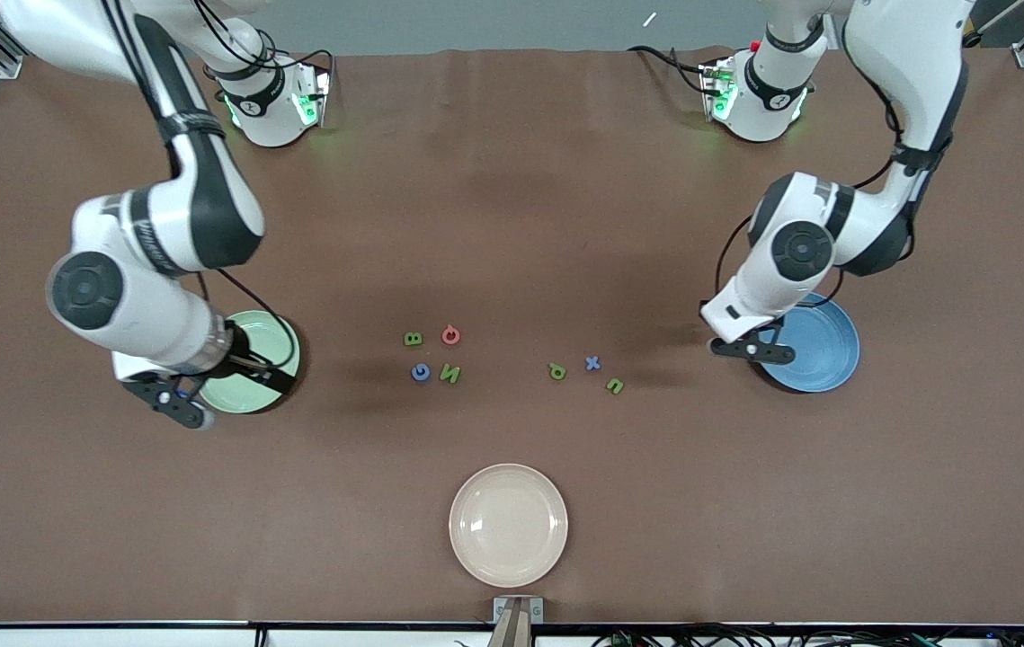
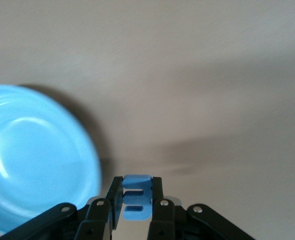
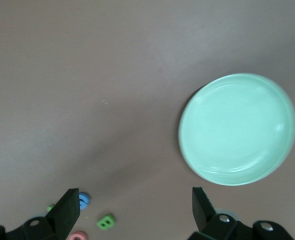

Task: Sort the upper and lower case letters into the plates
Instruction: 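Drop the blue letter on the blue plate while the right gripper reaches, then grasp the blue C with the right gripper while the left gripper reaches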

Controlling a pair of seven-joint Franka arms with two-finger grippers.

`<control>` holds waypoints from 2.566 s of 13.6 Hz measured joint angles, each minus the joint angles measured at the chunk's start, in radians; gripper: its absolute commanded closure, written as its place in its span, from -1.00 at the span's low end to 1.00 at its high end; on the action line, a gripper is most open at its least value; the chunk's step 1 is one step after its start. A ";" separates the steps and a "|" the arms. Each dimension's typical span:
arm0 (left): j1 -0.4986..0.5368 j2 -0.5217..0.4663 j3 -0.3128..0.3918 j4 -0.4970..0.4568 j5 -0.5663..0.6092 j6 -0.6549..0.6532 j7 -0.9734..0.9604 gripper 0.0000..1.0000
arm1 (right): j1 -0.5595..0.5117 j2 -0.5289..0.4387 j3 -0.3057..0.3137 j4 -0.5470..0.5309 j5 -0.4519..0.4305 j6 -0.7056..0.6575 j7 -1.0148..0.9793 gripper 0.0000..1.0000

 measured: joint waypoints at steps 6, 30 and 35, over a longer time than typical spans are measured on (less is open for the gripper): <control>0.158 -0.008 0.001 -0.124 0.088 0.130 0.162 0.79 | 0.143 0.155 0.000 -0.008 0.001 0.196 0.284 -0.99; 0.148 0.000 -0.300 0.119 0.012 -0.117 0.052 -1.00 | 0.263 0.290 -0.005 -0.086 -0.004 0.428 0.487 0.11; 0.002 0.209 -0.304 0.330 0.037 -0.116 -0.192 -1.00 | 0.264 0.287 -0.007 -0.082 -0.012 0.421 0.488 0.98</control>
